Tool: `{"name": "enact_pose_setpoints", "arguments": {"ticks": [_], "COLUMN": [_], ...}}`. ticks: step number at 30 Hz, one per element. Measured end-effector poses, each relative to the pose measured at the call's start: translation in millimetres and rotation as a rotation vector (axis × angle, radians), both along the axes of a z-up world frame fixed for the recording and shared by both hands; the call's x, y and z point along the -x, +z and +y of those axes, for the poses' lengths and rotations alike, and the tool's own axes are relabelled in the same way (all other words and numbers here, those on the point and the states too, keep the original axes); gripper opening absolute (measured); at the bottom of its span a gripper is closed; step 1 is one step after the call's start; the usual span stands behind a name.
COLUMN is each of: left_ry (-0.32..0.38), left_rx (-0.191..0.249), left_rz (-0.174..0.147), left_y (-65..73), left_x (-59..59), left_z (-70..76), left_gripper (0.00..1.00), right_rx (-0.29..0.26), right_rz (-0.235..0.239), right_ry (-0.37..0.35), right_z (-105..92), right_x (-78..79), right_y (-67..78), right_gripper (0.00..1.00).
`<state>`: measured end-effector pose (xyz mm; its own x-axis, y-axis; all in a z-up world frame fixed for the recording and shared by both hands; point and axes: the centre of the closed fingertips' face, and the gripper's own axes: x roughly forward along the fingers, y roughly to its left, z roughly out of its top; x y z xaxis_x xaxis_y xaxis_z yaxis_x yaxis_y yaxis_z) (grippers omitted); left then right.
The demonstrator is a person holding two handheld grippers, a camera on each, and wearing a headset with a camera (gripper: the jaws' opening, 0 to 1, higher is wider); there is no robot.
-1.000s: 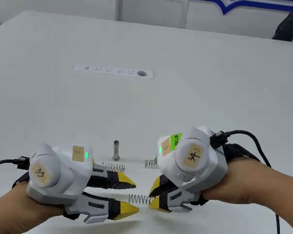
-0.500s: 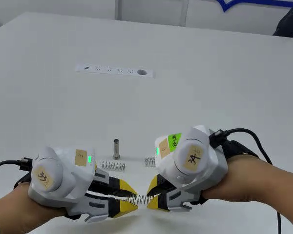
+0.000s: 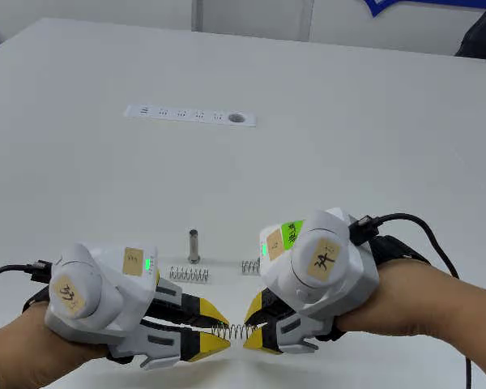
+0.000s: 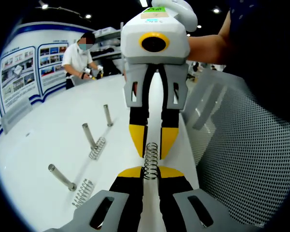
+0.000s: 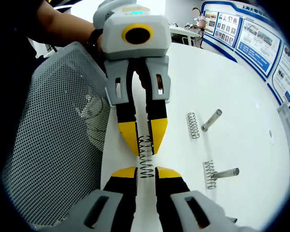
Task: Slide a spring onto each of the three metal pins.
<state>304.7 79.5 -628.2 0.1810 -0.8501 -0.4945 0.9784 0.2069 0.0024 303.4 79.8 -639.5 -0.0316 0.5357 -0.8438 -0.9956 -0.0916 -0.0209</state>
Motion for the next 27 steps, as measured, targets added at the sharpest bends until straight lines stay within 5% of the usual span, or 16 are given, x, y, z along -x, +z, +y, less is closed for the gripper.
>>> {"name": "enact_pose_setpoints", "arguments": {"ticks": [11, 27], "left_ry": [-0.002, 0.0], "left_rx": [0.024, 0.028], "left_rz": [-0.001, 0.017], "left_y": [4.6, 0.6], "left_x": [0.4, 0.0], "left_z": [-2.1, -0.7], "left_gripper": [0.1, 0.1], "right_rx": [0.0, -0.078], "right_rz": [0.002, 0.001], "right_ry": [-0.01, -0.028], "right_z": [-2.8, 16.4], "right_x": [-0.7, 1.7], "right_y": [-0.9, 30.3], "right_gripper": [0.12, 0.12]}}
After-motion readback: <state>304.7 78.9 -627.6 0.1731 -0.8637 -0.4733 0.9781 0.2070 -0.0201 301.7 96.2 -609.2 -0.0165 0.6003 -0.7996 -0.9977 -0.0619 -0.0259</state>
